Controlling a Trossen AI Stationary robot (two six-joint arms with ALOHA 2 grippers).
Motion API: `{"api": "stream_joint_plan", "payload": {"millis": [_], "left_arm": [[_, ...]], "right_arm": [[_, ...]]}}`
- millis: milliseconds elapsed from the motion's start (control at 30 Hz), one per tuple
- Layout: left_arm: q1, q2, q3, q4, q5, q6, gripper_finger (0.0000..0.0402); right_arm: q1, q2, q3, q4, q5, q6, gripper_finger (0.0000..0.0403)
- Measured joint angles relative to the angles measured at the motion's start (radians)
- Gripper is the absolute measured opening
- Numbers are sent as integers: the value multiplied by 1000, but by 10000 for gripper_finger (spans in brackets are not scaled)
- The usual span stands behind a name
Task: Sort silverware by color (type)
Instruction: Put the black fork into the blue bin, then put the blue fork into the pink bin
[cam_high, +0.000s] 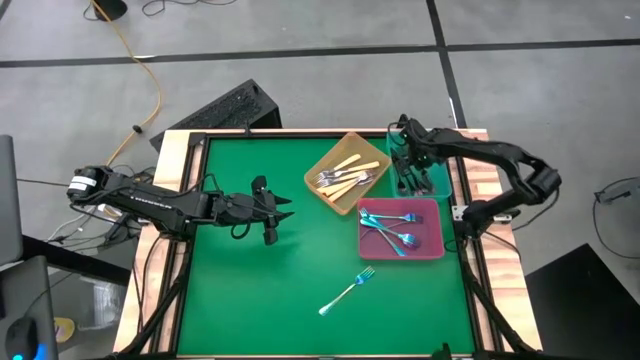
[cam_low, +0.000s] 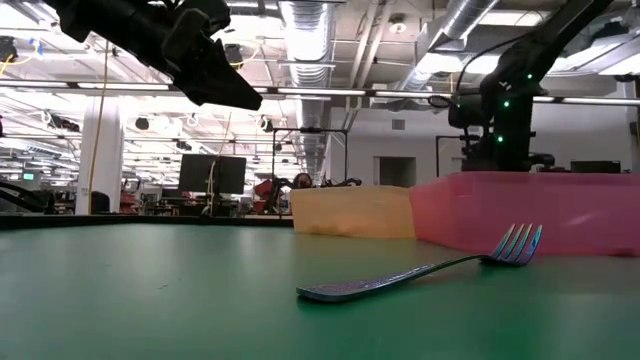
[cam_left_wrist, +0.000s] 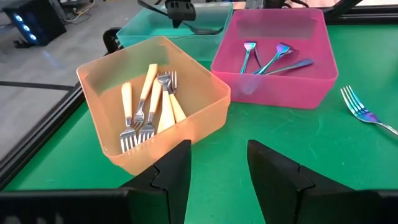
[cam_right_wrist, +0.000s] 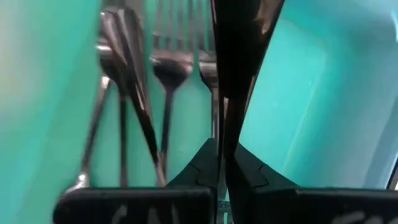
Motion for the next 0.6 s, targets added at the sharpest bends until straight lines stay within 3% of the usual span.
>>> {"api": "stream_joint_plan", "payload": {"millis": [300, 600], "left_arm": [[0, 0, 0, -1, 0, -1, 142], [0, 0, 0, -6, 0, -2, 142]], "right_arm": [[-16, 93, 3, 4, 10, -6, 33], [-15, 105, 1, 28, 22, 6, 86]]}}
